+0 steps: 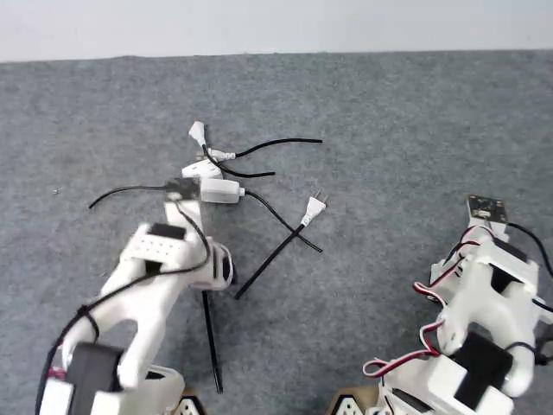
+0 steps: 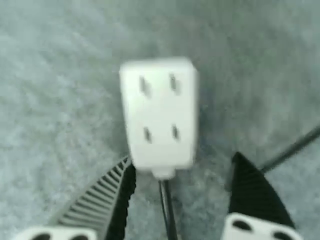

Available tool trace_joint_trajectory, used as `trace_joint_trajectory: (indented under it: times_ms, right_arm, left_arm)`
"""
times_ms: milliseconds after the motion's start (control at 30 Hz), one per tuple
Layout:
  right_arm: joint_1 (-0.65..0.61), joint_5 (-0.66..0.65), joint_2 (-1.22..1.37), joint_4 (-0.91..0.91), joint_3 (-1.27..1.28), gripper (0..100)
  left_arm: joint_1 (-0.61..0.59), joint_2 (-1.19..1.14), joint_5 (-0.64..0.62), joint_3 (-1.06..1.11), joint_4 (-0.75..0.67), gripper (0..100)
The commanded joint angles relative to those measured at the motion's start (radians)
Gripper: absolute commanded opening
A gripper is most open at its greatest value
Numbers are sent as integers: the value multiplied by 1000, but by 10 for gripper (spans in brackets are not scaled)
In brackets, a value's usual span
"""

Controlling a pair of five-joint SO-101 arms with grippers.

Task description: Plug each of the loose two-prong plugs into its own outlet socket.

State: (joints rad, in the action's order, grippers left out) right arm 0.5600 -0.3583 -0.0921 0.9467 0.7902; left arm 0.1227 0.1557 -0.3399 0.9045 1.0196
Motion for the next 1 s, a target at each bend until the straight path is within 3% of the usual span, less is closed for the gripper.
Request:
trace_joint_trajectory:
  times_ms: [0,133,300,433,500,667,767,833,967]
  right_arm:
    - [-1,3,-36,-22,-2,78]
    - [-62,25,-58,38,-32,78]
    - [-239,203,-114,289,-192,78]
    - [-427,138,-125,325,-295,78]
    - [-526,-21,-124,298,-336,78]
    - [-693,-807,-124,262,-347,78]
    - [-723,-1152,-124,213,-351,79]
    - [-746,-1232,-124,134,-353,79]
    - [-786,-1237,-124,58,-368,82]
  left_arm:
    - [23,176,25,71,15,306]
    - [21,365,77,150,17,285]
    - [-68,565,110,214,17,273]
    - [-184,580,110,213,9,273]
    - [-227,560,112,209,-2,274]
    - [-348,514,117,236,-157,274]
    - [-440,500,140,262,-273,275]
    - [-480,502,161,271,-299,275]
    - [-488,505,167,292,-304,275]
